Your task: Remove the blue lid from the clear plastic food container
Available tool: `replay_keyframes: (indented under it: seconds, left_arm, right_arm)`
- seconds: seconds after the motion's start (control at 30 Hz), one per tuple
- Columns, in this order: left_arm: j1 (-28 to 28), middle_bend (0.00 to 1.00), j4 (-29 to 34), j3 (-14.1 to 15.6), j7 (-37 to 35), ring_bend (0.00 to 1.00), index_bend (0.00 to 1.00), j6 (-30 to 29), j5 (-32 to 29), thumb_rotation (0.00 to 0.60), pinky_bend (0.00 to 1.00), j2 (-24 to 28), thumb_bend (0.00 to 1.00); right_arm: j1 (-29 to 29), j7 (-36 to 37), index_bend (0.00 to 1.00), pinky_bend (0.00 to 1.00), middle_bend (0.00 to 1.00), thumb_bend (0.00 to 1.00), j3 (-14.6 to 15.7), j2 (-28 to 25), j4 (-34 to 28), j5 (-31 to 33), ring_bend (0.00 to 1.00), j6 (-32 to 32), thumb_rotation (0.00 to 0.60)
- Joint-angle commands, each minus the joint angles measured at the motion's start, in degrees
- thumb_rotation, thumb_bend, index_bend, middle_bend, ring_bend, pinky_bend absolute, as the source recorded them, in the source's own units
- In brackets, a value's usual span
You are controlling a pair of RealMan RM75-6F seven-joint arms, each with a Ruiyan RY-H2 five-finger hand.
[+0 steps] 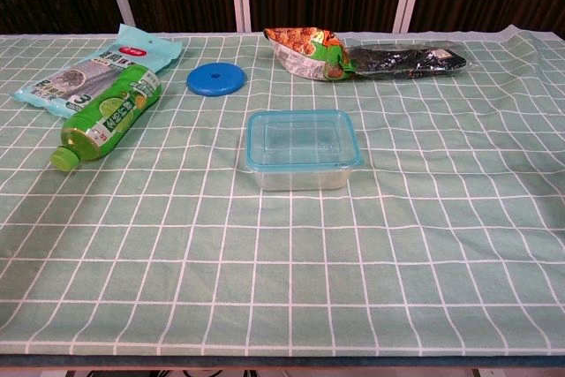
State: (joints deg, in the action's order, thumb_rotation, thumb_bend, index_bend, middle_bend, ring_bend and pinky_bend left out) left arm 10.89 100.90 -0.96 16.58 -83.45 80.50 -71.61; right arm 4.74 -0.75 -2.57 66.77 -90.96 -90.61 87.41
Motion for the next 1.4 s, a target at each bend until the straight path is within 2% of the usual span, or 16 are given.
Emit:
replay_keyframes:
  seconds: [0.03, 0.4, 0.6, 0.83, 1.07, 1.23, 1.4]
  left_arm:
    - [-0.10, 0.00, 0.04, -0.03, -0.01, 0.00, 0.00, 0.03, 0.02, 0.600, 0.00, 0.04, 0.00]
    - [0.48, 0.00, 1.27, -0.62, 0.31, 0.00, 0.00, 1.20, 0.28, 0.600, 0.00, 0.05, 0.00]
    - [3.92, 0.00, 3.93, -3.03, 5.22, 0.00, 0.00, 5.69, -2.83, 0.600, 0.00, -1.77, 0.00]
    - [13.03, 0.00, 10.29, -10.62, 15.71, 0.00, 0.00, 14.20, -14.86, 0.600, 0.00, -6.46, 0.00]
    - [23.51, 0.00, 10.06, -17.59, 26.76, 0.00, 0.00, 17.34, -28.82, 0.600, 0.00, -14.86, 0.00]
    - [30.61, 0.00, 6.71, -20.15, 32.17, 0.00, 0.00, 18.15, -37.23, 0.600, 0.00, -21.84, 0.00]
    - [36.14, 0.00, 2.69, -20.95, 35.49, 0.00, 0.00, 18.55, -41.40, 0.600, 0.00, -27.54, 0.00]
  right_arm:
    - [0.01, -0.05, 0.00, 0.00, 0.00, 0.27, 0.05, 0.00, 0.00, -0.07, 0.00, -0.04, 0.600]
    - [-0.05, -0.32, 0.00, 0.00, 0.00, 0.27, 0.10, 0.34, 0.62, -1.20, 0.00, 0.90, 0.600]
    - [0.09, -0.07, 0.00, 0.00, 0.00, 0.27, -0.35, 0.91, 1.13, -0.73, 0.00, 0.92, 0.600]
    - [0.09, 0.12, 0.00, 0.00, 0.00, 0.27, -0.62, 1.16, 0.93, 0.21, 0.00, 0.55, 0.600]
    - [0.21, 0.51, 0.00, 0.00, 0.00, 0.27, -0.89, 1.20, 0.47, 1.41, 0.00, -0.29, 0.600]
    - [0.38, 1.10, 0.00, 0.00, 0.00, 0.27, -1.33, 1.15, 0.03, 2.78, 0.00, -1.13, 0.600]
    - [0.49, 1.39, 0.00, 0.00, 0.00, 0.27, -1.67, 1.08, -0.33, 3.79, 0.00, -1.70, 0.600]
